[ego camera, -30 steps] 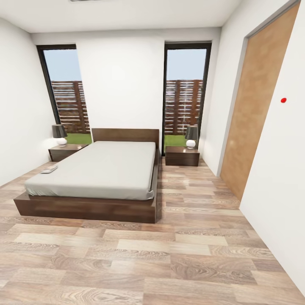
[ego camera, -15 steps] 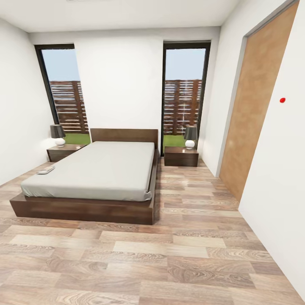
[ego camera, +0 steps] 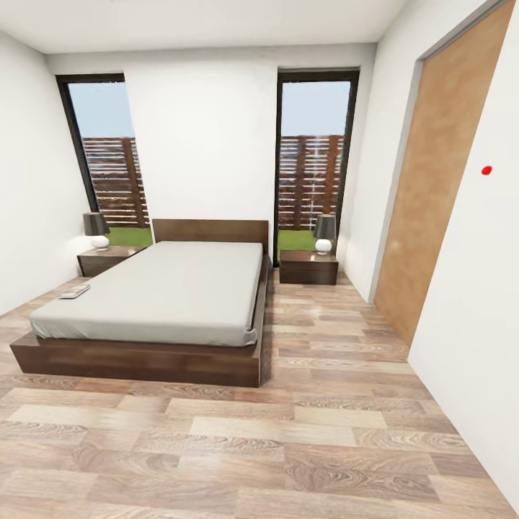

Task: In the bedroom, move the book from the bed onto either nightstand, and place the two sandals side by side next to the bed.

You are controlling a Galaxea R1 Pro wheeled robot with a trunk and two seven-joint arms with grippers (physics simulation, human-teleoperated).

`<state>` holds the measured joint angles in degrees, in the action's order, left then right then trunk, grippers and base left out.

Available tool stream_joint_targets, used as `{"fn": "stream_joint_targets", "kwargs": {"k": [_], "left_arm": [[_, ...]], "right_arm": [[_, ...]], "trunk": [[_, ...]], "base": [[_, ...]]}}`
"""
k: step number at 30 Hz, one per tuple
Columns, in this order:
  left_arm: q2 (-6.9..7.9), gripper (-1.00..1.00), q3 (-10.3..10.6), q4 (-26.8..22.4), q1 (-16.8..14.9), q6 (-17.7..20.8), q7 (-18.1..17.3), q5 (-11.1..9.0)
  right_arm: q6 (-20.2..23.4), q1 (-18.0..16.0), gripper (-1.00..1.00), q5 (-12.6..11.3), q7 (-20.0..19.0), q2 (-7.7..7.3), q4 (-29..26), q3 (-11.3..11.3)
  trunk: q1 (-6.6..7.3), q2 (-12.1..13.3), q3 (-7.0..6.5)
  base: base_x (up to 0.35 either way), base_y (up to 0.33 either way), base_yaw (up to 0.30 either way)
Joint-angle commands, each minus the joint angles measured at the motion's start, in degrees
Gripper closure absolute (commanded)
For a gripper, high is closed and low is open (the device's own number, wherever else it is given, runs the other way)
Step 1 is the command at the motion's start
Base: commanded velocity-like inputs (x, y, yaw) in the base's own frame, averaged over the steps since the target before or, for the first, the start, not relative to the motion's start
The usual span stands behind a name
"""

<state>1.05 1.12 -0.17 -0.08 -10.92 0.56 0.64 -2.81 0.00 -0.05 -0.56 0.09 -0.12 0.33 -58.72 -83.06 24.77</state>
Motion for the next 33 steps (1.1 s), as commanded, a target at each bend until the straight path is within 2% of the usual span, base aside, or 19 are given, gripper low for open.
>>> {"fn": "stream_joint_targets", "kwargs": {"k": [1,15,33], "left_arm": [[0.00,-1.00,0.1,0.0,0.0,-0.2,0.1,0.1],[0.00,-1.00,0.1,0.0,0.0,-0.2,0.1,0.1],[-0.01,-1.00,0.1,0.0,0.0,-0.2,0.1,0.1]], "right_arm": [[-0.1,0.0,-1.00,0.0,-0.1,0.00,0.0,0.0],[-0.2,0.0,-1.00,0.0,-0.1,0.00,0.0,0.0],[0.2,0.0,-1.00,0.0,0.1,-0.40,0.0,-0.3]], "trunk": [[-0.01,0.0,0.04],[-0.01,0.0,0.04],[-0.01,0.0,0.04]], "base": [[0.055,-0.009,0.000],[0.099,0.046,0.000],[0.013,0.007,0.000]]}}
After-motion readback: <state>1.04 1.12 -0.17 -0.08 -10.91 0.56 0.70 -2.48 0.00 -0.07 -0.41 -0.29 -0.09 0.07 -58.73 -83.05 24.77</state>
